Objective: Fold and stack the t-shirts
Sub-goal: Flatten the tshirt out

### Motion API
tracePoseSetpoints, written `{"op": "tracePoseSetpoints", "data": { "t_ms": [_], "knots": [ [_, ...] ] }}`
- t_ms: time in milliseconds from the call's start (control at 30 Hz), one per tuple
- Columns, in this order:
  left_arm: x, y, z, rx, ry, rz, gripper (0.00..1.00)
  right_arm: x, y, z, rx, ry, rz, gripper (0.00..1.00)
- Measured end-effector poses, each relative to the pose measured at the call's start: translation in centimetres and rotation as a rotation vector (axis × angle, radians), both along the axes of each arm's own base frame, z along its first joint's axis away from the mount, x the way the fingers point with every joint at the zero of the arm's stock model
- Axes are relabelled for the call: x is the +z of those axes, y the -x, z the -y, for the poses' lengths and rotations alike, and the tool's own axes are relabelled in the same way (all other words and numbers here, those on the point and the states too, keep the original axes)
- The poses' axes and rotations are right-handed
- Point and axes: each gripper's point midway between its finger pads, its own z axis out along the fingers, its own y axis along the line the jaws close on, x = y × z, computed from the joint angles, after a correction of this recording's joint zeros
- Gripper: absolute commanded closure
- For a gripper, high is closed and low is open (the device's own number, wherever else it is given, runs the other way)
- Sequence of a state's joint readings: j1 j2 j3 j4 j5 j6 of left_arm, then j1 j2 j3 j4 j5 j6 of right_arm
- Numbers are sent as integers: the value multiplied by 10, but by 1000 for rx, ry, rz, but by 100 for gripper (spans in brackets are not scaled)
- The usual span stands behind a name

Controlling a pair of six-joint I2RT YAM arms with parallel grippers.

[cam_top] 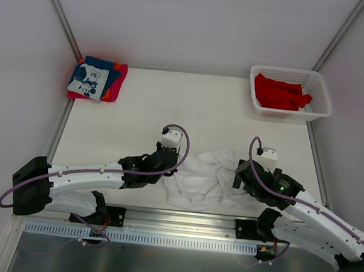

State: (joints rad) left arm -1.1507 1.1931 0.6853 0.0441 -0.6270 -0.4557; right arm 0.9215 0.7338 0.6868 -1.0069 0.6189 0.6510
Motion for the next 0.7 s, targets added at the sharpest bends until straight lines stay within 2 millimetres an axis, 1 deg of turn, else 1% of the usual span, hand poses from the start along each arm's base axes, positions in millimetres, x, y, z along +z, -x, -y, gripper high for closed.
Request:
{"op": "tracePoseSetpoints", "data": {
  "t_ms": [133, 300, 400, 533, 633, 700],
  "knots": [
    [0, 1, 2, -9, 6, -4, 100, -16, 2, -4, -4, -8, -29, 1],
    [0, 1, 5, -18, 14, -7, 100, -43, 7, -9, -27, -22, -72, 6],
    [-1, 1, 7, -20, 19, -6, 100, -55, 12, -11, -37, -29, -91, 12],
    [-7, 1, 9, -23, 12, -12, 100, -61, 14, -14, -57, -50, -91, 26],
    [-13, 2, 11, -34, 2, -25, 100, -62, 13, -15, -73, -67, -83, 29],
    [-16, 3, 11, -38, -3, -30, 100, -61, 12, -15, -80, -75, -77, 30]
  ]
}}
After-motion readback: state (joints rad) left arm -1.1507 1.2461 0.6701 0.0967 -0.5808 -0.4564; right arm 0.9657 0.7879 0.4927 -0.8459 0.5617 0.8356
